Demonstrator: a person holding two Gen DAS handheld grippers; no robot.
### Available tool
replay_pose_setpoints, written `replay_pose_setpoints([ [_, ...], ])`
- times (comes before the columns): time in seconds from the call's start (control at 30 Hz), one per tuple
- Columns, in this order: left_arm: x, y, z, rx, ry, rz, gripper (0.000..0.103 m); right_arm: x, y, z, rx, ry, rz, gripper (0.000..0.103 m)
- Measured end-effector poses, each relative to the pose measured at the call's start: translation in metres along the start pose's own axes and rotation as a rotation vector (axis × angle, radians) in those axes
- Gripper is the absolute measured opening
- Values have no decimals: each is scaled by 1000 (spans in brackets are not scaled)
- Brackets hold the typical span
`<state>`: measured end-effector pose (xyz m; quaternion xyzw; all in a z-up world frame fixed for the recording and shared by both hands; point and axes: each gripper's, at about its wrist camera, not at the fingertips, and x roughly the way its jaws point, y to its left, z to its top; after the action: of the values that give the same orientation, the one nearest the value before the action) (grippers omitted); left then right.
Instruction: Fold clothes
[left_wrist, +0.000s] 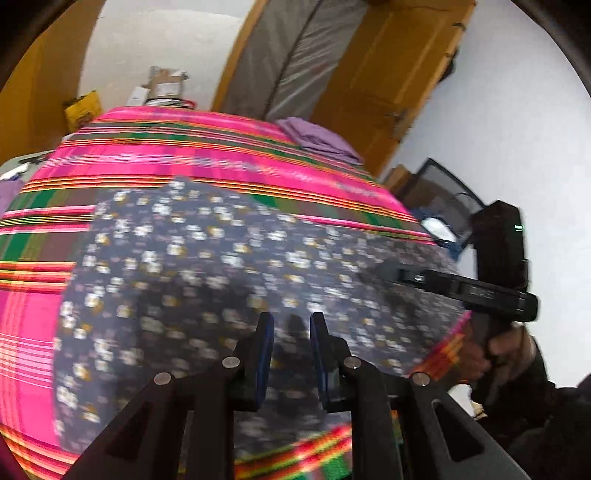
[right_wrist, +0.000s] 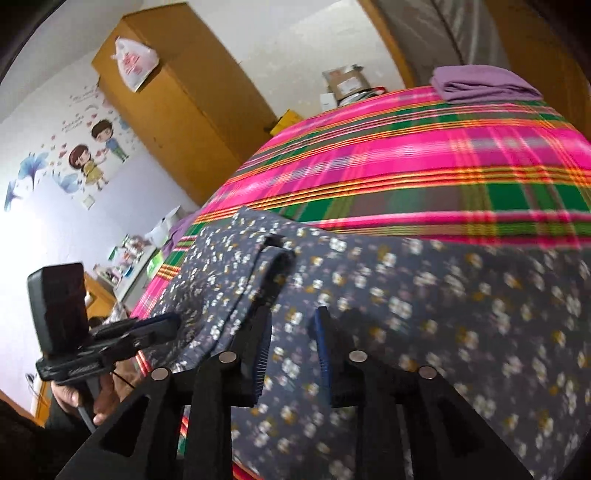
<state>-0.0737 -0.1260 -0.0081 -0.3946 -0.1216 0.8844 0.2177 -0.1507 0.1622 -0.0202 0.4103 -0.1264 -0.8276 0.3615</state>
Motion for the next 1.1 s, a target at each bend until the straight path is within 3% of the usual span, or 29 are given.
replay_pose_setpoints([
  [0.1, 17, -2, -8, 4, 48, 30, 20, -8, -8, -4, 20, -20, -16, 27],
  [0.4, 12, -12, 4, 9, 19, 28, 21, -51, -42, -14, 97, -108, -98, 31],
  [0.7, 26, -21, 13, 26, 33, 6, 21, -119, -103, -42, 205, -184, -313, 31],
  [0.93, 33, -23, 18, 19, 44, -4, 21, -208, -163, -74, 440, -347, -455, 31],
  [1.03, 35, -24, 20, 17, 47, -4, 21, -237, -186, -92, 579, -420, -404, 34],
  [1.1, 36, -26, 21, 18, 49, -2, 21, -248, -201, -105, 671, -451, -327, 35],
])
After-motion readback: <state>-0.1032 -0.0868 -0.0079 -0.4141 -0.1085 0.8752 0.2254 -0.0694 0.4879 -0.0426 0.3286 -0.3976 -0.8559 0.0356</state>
